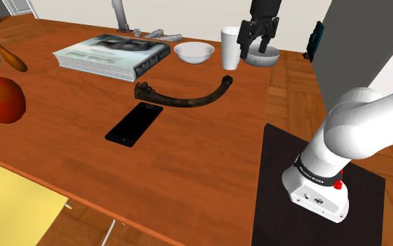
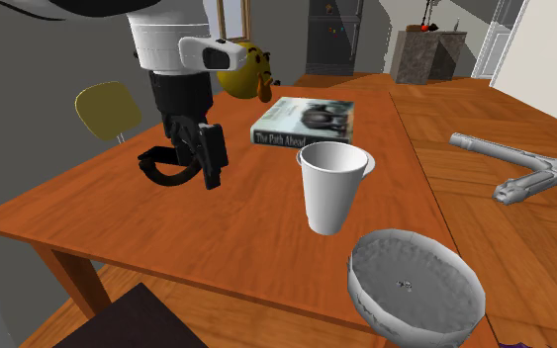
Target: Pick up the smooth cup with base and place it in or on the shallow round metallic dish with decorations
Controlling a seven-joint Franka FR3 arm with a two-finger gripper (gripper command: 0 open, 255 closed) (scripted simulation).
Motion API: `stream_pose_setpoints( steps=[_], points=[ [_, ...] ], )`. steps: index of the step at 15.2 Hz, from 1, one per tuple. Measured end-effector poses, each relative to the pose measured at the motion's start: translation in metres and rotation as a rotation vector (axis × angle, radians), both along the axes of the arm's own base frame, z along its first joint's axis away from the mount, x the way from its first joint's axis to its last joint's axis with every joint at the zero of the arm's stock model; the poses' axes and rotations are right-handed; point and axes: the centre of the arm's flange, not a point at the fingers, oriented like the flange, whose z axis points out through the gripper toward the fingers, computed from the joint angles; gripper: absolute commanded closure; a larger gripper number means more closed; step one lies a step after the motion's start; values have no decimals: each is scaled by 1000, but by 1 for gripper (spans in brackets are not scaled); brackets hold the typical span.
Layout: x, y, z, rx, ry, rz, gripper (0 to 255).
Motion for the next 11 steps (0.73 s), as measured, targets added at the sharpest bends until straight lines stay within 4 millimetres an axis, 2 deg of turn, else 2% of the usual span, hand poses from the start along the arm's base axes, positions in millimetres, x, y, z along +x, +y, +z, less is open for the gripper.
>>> stream_pose_setpoints(
  steps=[2,5,11],
  points=[
    [6,0,1,-5,-2,-2,0],
    [32,-13,6,-29,-8,-13,0],
    [100,-43,11,-87,-24,-39,0]
  ],
)
